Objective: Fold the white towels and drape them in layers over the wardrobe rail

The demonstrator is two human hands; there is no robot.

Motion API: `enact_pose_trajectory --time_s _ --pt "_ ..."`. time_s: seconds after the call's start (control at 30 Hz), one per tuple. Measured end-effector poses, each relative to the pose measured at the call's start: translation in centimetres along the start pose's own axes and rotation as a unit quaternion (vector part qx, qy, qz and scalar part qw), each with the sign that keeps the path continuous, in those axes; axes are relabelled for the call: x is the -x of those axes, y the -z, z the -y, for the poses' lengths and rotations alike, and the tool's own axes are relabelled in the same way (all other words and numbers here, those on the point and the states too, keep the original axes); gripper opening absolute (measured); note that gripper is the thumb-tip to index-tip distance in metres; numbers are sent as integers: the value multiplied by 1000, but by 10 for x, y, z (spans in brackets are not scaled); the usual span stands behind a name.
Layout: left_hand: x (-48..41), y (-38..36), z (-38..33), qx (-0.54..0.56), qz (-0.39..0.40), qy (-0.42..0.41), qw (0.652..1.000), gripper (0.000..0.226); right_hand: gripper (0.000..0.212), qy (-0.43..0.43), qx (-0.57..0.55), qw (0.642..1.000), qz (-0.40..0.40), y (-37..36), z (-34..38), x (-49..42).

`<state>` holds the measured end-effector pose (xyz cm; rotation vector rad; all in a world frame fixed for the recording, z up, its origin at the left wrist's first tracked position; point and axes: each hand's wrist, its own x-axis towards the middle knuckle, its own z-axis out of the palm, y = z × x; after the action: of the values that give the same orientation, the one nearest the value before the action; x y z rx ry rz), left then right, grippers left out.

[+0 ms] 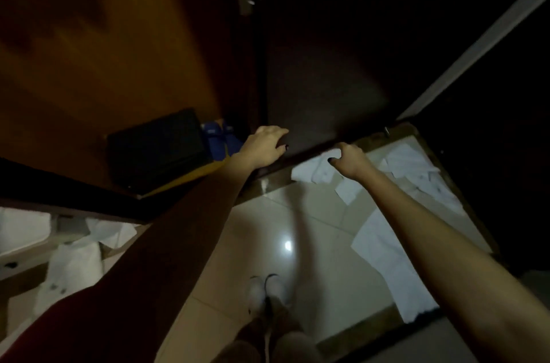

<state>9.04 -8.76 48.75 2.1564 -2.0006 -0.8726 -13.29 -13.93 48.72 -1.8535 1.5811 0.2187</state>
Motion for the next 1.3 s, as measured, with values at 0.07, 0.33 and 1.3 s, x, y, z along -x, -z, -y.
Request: enact_pose_trajectory --time_s 0.07,0.33,1.3 --pt "-19 -33 -9 -8 36 -5 999 53 55 -38 -12 999 7 -14 -38 -2" --pt "-123 -163 -17 -57 111 -45 991 62 60 -82 -50 995 27 -57 -153 -73" --pt "-483 -680 149 132 -71 -84 985 60 46 120 46 991 -29 -383 -417 -549"
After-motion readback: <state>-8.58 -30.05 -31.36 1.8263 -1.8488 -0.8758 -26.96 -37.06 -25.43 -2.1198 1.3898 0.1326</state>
